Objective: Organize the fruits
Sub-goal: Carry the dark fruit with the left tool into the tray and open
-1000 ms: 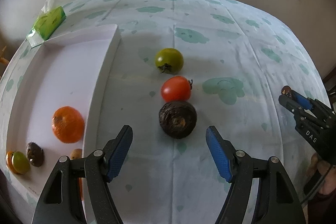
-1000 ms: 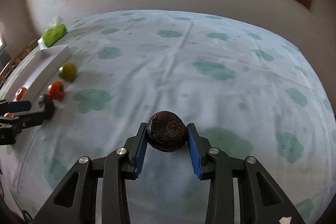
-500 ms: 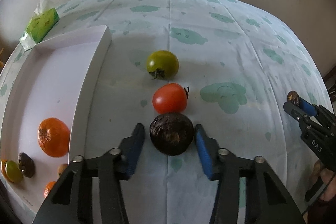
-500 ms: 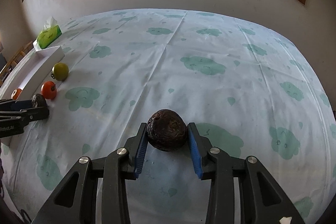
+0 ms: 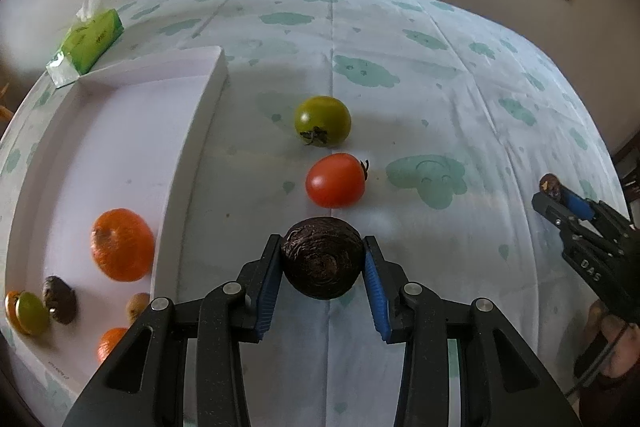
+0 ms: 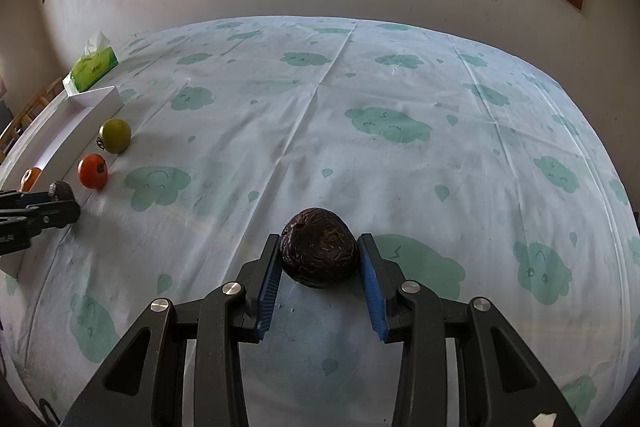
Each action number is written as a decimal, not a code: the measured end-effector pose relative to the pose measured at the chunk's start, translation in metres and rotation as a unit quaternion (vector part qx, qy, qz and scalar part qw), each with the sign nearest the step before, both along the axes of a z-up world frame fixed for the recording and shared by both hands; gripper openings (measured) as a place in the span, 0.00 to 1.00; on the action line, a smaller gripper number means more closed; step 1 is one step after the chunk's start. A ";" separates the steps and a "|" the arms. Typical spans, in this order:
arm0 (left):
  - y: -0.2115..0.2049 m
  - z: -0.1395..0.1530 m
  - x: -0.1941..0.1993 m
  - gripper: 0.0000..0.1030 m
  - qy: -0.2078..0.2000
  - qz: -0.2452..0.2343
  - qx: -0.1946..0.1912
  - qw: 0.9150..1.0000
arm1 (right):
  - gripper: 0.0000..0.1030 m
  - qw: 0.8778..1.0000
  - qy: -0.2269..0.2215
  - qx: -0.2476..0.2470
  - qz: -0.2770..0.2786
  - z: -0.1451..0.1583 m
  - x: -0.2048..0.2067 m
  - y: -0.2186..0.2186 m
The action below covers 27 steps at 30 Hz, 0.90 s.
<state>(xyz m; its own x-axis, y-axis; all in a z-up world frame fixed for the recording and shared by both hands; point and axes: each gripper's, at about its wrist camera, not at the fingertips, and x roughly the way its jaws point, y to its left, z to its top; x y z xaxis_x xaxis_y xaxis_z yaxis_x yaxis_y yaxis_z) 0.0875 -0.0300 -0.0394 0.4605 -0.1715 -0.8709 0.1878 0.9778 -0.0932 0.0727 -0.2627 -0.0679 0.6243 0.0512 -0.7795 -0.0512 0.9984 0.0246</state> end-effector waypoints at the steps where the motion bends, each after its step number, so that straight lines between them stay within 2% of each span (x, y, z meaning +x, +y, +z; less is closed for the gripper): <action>1: 0.002 0.004 -0.002 0.39 -0.004 0.000 -0.002 1.000 | 0.35 1.000 0.000 0.000 0.000 0.000 0.000 0.000; 7: 0.020 0.030 -0.008 0.39 -0.029 0.013 0.000 1.000 | 0.35 1.000 0.000 -0.001 0.000 0.000 0.000 0.001; 14: 0.064 0.048 -0.009 0.39 -0.054 0.063 0.019 0.996 | 0.35 1.000 0.000 -0.002 0.000 -0.001 0.000 0.000; 19: 0.102 0.041 -0.007 0.39 -0.043 0.110 0.032 0.992 | 0.35 1.000 0.000 -0.002 0.000 0.000 0.000 0.001; 27: 0.135 0.024 -0.008 0.39 -0.026 0.134 0.042 0.990 | 0.35 1.000 0.000 -0.004 0.000 -0.001 0.001 0.001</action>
<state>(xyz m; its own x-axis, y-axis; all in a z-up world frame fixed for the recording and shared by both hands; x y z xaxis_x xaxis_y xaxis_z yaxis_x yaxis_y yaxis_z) 0.0795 0.1054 -0.0156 0.5248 0.0351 -0.8505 -0.0764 0.9971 -0.0061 0.0732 -0.2614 -0.0687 0.6238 0.0457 -0.7802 -0.0517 0.9985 0.0172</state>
